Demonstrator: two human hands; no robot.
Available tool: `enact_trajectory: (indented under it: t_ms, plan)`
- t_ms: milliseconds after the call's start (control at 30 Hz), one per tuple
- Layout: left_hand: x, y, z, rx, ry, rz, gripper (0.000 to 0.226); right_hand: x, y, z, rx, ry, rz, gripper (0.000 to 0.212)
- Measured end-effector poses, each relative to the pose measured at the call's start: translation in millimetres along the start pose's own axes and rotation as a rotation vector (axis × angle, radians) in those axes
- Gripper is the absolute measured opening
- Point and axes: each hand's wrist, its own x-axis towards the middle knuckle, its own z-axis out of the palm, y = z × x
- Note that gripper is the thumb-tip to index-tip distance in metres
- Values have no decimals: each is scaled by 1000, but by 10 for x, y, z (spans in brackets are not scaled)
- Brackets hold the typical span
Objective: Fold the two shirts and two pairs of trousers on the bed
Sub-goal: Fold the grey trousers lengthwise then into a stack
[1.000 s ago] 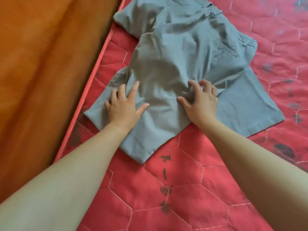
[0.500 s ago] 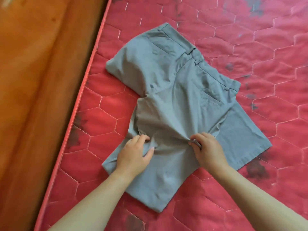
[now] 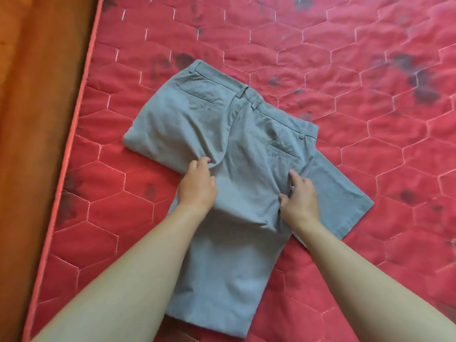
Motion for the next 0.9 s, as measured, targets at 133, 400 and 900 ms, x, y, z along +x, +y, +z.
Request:
enact_trajectory:
  t_ms: [133,400,900]
  plan:
    - [-497,211,240,-59,-139,37,43,-192,538,-484,-92,-44,-125,57]
    - [-1628,1454,1009,-24,-420,124,38,-554,2065,-1743,-282,-68,-46,57]
    - [-794,2298,1698,239,-210,-1,73,737,2388,-1789,-38,14,-26,59]
